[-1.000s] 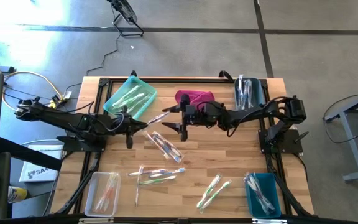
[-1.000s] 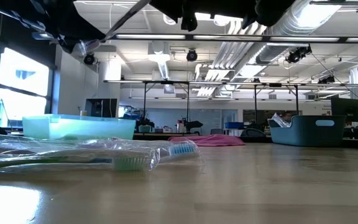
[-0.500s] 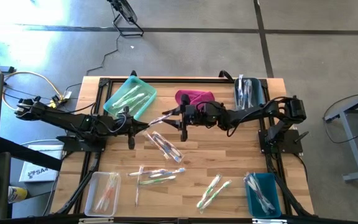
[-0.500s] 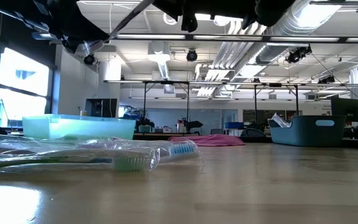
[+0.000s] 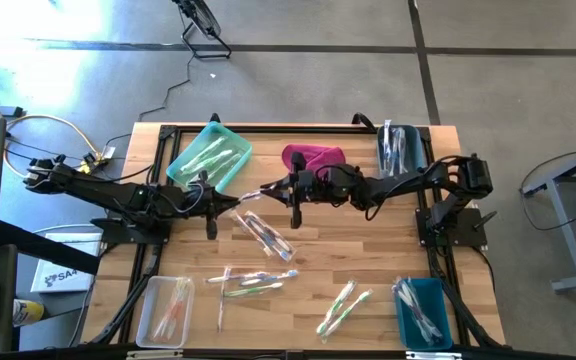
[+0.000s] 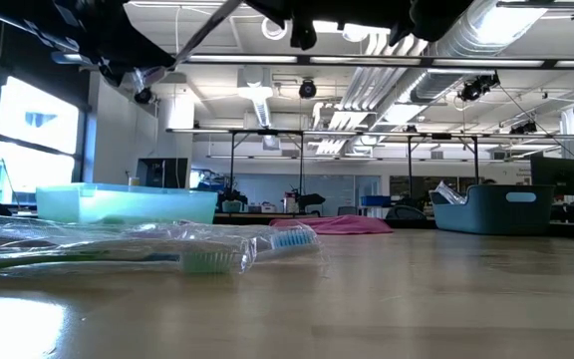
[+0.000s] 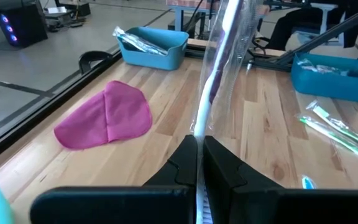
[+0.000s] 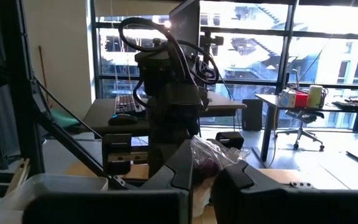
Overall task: Pick & Place Toothbrushes
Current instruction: Put the purple toothbrush to the dark blue bin bin, then put the orange toothbrush to the transparent bin
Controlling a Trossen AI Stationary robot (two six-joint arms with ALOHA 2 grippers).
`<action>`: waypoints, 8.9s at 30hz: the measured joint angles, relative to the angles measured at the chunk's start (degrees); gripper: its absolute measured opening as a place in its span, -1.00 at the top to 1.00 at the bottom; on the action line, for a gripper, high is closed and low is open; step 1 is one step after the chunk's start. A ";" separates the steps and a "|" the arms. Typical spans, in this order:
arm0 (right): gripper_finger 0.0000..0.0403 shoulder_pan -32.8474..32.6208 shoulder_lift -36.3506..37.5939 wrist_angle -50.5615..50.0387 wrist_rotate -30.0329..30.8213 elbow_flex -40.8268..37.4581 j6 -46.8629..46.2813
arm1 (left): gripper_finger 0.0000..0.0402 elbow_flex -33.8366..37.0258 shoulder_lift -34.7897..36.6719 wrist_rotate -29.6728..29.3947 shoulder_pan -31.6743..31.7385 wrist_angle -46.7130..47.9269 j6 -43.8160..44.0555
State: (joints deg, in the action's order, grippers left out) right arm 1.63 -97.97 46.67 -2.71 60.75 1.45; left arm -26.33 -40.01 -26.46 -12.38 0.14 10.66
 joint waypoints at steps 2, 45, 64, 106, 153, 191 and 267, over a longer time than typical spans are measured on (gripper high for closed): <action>0.91 0.02 0.00 -0.14 0.37 0.00 -0.11 | 0.98 0.02 0.00 -0.04 0.02 0.02 0.02; 0.91 0.07 0.04 -1.55 2.86 0.04 -0.06 | 0.07 0.04 0.00 -0.44 0.00 -0.16 -2.68; 0.91 0.66 0.04 -2.88 2.81 0.02 -0.31 | 0.07 0.04 0.00 0.37 0.00 0.00 -1.40; 0.91 0.61 33.30 -54.88 19.92 0.02 -22.69 | 0.07 0.04 14.00 0.37 0.00 22.11 -5.47; 0.91 -33.27 37.52 -118.21 -7.53 0.04 -91.85 | 0.07 0.04 13.86 0.37 0.00 25.79 1.64; 0.91 -48.50 13.92 -111.51 -4.85 0.02 -106.68 | 0.07 0.04 13.84 0.33 0.00 25.77 1.66; 0.32 -5.40 23.66 -68.98 9.84 0.04 -28.56 | 0.07 0.07 13.84 0.35 0.00 26.49 5.73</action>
State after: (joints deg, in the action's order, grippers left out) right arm -3.77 -74.32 -22.31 7.13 60.80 -27.11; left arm -26.26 -26.17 -26.11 -12.38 26.63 16.38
